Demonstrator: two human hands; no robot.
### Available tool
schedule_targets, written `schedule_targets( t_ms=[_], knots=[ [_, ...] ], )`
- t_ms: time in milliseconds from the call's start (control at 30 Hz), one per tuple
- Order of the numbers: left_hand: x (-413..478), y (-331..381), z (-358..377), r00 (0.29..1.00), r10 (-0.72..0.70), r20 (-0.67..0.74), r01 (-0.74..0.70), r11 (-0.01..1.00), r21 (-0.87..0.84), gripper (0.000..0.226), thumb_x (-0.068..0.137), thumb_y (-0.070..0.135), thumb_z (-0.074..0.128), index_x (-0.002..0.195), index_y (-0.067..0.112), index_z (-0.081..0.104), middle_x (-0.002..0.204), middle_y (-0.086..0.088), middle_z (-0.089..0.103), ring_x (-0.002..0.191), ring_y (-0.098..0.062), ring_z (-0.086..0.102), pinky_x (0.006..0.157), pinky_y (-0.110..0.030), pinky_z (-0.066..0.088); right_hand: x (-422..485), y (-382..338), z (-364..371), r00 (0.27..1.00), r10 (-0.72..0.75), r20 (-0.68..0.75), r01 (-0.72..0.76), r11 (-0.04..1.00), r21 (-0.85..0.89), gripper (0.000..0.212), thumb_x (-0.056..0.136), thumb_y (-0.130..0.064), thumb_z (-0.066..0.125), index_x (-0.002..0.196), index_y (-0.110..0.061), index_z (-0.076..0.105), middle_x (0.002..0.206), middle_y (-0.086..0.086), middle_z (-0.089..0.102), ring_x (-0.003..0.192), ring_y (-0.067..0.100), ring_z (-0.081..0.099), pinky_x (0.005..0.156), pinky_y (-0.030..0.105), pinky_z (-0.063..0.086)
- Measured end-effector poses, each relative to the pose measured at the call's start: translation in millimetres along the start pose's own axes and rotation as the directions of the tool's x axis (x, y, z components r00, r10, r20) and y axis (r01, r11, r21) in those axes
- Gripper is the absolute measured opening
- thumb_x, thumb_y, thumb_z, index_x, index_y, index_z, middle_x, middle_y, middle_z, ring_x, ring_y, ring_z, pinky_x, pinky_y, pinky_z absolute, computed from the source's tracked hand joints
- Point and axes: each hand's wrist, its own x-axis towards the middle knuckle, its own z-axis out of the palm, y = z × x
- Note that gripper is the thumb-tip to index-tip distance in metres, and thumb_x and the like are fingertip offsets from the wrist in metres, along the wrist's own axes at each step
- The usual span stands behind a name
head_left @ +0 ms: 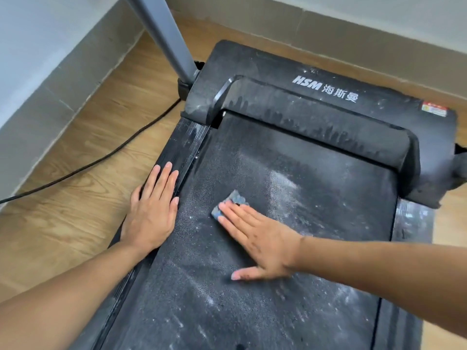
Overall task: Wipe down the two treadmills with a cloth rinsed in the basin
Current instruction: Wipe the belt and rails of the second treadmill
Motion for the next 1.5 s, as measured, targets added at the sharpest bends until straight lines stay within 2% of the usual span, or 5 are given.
schedule_targets(
  t_ms=[400, 633, 900, 1167, 1500],
  knots=[
    [1.8, 1.6, -1.9, 1.0, -0.003, 0.009, 0.003, 1.0, -0.012, 0.064, 0.108, 0.037, 0.028, 0.168, 0.016, 0.023, 0.178, 0.005, 0.006, 0.164, -0.017, 0.006, 0.117, -0.052, 0.035, -3.7, 123.2, -26.2, 0.871, 0.473, -0.133, -0.468, 0.881, 0.068, 0.111, 0.095, -0.088, 0.016, 0.165, -0.007, -0.011, 0.174, 0.016, -0.013, 0.161, 0.027, -0.014, 0.131, 0.048, 0.006],
    [-0.5, -2.0, 1.8, 1.0, 0.013, -0.02, -0.013, 1.0, -0.012, 0.064, 0.108, 0.037, 0.027, 0.167, 0.015, 0.024, 0.178, 0.004, 0.006, 0.164, -0.018, 0.008, 0.117, -0.053, 0.034, -52.5, 29.7, 15.0, 0.999, 0.035, 0.028, -0.033, 0.997, -0.065, 0.113, 0.095, -0.087, 0.023, 0.163, -0.007, -0.016, 0.172, 0.019, -0.019, 0.16, 0.029, -0.019, 0.131, 0.047, -0.003],
    [0.4, 3.8, 0.3, 1.0, 0.012, -0.021, -0.012, 1.0, 0.002, 0.064, 0.107, 0.036, 0.027, 0.166, 0.012, 0.027, 0.177, 0.001, 0.01, 0.164, -0.02, 0.011, 0.113, -0.055, 0.038, -16.8, 133.5, -33.3, 0.885, 0.462, -0.052, -0.461, 0.887, 0.034, 0.118, 0.091, -0.092, 0.015, 0.163, -0.005, -0.016, 0.172, 0.019, -0.017, 0.16, 0.03, -0.017, 0.131, 0.049, 0.004],
    [-1.3, 2.1, -0.6, 1.0, 0.006, 0.011, -0.006, 1.0, -0.025, 0.064, 0.108, 0.038, 0.024, 0.167, 0.013, 0.026, 0.178, 0.003, 0.007, 0.164, -0.019, 0.009, 0.112, -0.058, 0.039, -83.8, -2.3, 24.1, 0.991, 0.091, 0.099, -0.093, 0.996, 0.011, 0.115, 0.093, -0.089, 0.022, 0.162, -0.009, -0.022, 0.17, 0.017, -0.026, 0.158, 0.027, -0.027, 0.13, 0.049, -0.005],
    [4.1, 29.6, -2.2, 0.991, -0.124, 0.059, 0.127, 0.99, -0.055, 0.079, 0.104, 0.059, 0.025, 0.166, 0.01, 0.023, 0.178, -0.003, 0.006, 0.164, -0.025, 0.002, 0.119, -0.069, 0.021, -46.1, 107.0, -7.0, 0.819, 0.573, -0.033, -0.56, 0.81, 0.172, 0.122, 0.087, -0.096, 0.015, 0.164, -0.005, -0.015, 0.172, 0.019, -0.02, 0.159, 0.029, -0.021, 0.13, 0.051, 0.002]
  ],
)
